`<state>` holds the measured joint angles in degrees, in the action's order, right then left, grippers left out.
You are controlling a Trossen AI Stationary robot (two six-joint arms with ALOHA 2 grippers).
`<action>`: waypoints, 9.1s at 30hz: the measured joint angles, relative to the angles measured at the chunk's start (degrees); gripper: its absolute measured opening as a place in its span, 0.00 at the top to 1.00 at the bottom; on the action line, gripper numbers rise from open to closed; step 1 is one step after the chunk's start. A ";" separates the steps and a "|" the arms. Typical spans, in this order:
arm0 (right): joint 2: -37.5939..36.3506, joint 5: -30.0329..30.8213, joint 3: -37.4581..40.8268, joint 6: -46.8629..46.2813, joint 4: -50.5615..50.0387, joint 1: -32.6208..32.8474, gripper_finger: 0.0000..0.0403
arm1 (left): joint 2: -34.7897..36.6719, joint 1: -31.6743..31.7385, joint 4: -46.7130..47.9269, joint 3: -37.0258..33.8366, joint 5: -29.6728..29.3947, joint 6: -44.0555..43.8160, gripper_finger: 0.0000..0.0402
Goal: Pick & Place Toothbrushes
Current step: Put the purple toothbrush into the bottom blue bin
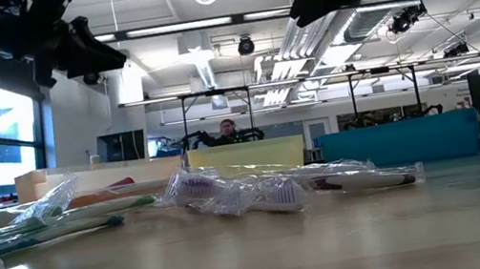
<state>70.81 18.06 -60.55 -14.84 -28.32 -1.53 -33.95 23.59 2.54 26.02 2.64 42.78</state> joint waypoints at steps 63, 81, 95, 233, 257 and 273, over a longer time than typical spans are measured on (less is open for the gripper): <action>26.52 -5.72 -12.97 -6.89 -9.67 17.24 0.60 | 0.33 0.02 5.14 0.04 0.71 -7.01 0.73; 36.63 -10.28 -15.93 -13.54 -6.23 21.13 0.65 | 0.33 0.00 6.65 0.06 0.69 -7.03 0.73; 40.14 -9.17 -15.91 -12.46 -2.86 20.54 0.65 | 0.33 0.00 9.73 0.07 0.69 -7.06 0.73; 33.11 13.32 -15.89 -102.47 -42.25 60.03 0.98 | 0.33 0.01 10.02 0.07 -1.10 -5.71 0.73; 39.17 8.89 -15.89 -108.09 -38.72 63.90 0.89 | 0.31 0.02 11.39 0.07 -2.29 -7.29 0.73; 37.22 6.66 -15.89 -100.25 -38.72 62.65 0.61 | 0.33 0.02 11.39 0.07 -2.37 -7.19 0.73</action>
<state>108.03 24.72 -76.44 -115.10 -67.05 61.12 -33.63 23.62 13.93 26.09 0.27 35.59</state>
